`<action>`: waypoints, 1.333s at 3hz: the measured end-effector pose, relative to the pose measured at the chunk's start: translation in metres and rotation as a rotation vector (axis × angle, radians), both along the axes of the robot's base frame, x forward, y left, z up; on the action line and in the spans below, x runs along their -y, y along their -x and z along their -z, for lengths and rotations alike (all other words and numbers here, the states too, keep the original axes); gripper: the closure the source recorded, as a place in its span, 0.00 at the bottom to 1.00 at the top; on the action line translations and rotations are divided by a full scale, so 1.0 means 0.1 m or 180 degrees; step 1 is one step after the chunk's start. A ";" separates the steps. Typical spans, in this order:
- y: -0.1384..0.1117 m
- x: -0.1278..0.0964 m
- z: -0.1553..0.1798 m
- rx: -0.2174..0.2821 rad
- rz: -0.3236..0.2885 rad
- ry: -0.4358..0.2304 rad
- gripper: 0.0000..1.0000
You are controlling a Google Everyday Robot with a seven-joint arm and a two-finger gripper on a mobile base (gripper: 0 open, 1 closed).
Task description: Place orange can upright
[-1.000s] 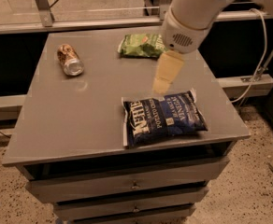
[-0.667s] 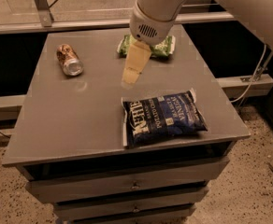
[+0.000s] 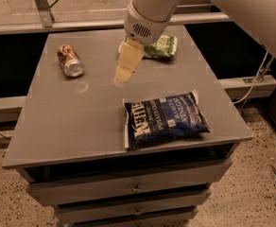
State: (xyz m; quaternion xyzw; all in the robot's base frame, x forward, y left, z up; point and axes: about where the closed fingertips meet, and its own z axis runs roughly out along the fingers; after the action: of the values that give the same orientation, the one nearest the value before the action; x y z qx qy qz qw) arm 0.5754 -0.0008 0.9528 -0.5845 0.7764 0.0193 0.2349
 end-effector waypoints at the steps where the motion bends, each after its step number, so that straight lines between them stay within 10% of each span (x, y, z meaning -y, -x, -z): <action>1: -0.49 -0.67 -0.07 0.0133 0.0010 -0.0529 0.00; 2: -0.77 -1.05 -0.18 0.0183 0.0012 -0.0852 0.00; 4: -1.32 -1.76 0.23 -0.0389 0.0376 -0.1070 0.00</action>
Offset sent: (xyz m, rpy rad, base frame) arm 0.1132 0.1496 0.0346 0.3992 -0.0795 -0.0077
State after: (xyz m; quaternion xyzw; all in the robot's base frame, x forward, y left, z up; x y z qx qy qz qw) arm 0.7070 0.1751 0.9301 -0.4882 0.8080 0.1704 0.2824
